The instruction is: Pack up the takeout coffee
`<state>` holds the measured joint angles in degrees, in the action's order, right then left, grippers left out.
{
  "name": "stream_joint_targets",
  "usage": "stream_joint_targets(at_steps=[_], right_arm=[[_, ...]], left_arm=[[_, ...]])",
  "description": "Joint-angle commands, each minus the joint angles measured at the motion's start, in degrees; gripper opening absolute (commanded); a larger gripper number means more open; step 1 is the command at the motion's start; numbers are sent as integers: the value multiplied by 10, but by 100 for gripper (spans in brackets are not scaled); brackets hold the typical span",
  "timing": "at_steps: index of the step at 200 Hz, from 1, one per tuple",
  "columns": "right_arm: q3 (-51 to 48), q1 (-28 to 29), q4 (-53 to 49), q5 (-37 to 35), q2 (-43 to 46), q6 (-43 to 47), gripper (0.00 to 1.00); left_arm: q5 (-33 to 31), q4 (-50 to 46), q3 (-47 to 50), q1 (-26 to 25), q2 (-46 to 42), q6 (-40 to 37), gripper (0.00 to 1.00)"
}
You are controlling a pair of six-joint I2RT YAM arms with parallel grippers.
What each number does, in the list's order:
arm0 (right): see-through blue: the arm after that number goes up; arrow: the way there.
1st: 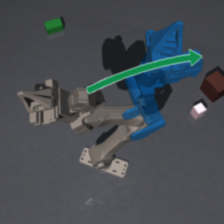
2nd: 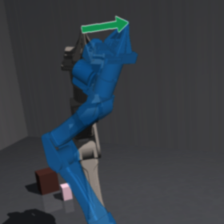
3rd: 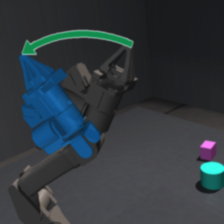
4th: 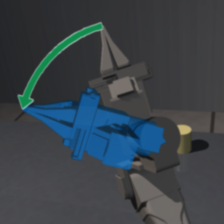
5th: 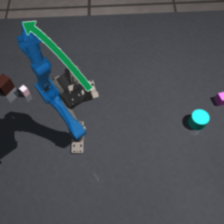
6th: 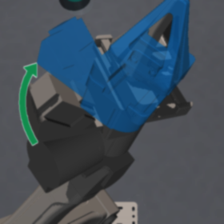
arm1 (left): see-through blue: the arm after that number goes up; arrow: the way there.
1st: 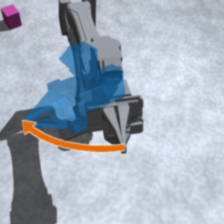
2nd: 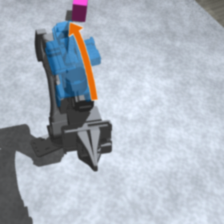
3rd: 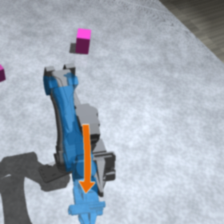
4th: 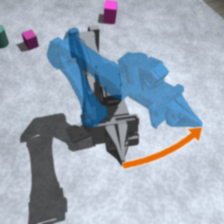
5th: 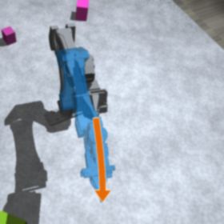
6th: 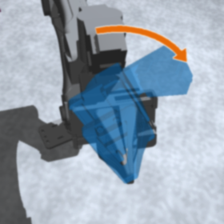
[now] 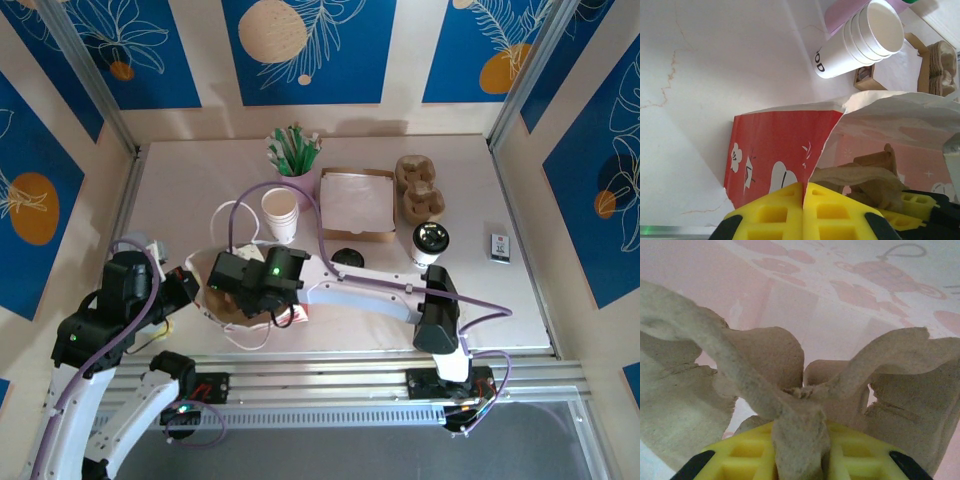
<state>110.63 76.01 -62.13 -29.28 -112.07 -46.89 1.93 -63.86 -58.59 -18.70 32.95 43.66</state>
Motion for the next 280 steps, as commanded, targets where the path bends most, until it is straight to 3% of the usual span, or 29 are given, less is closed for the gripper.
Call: stream_joint_targets(at_steps=[1,150,192,280], right_arm=[[17,-16,-8,35,-29,-12,22],[26,-30,-26,31,-79,-30,29],[8,-32,-22,19,-79,-44,36],[68,-21,-49,-5,-51,-8,75]], left_arm=[[13,-1,7,-6,0,6,0],[30,3,-4,-6,7,8,0],[30,1,-5,-6,6,8,0],[28,0,-5,-6,16,4,0]])
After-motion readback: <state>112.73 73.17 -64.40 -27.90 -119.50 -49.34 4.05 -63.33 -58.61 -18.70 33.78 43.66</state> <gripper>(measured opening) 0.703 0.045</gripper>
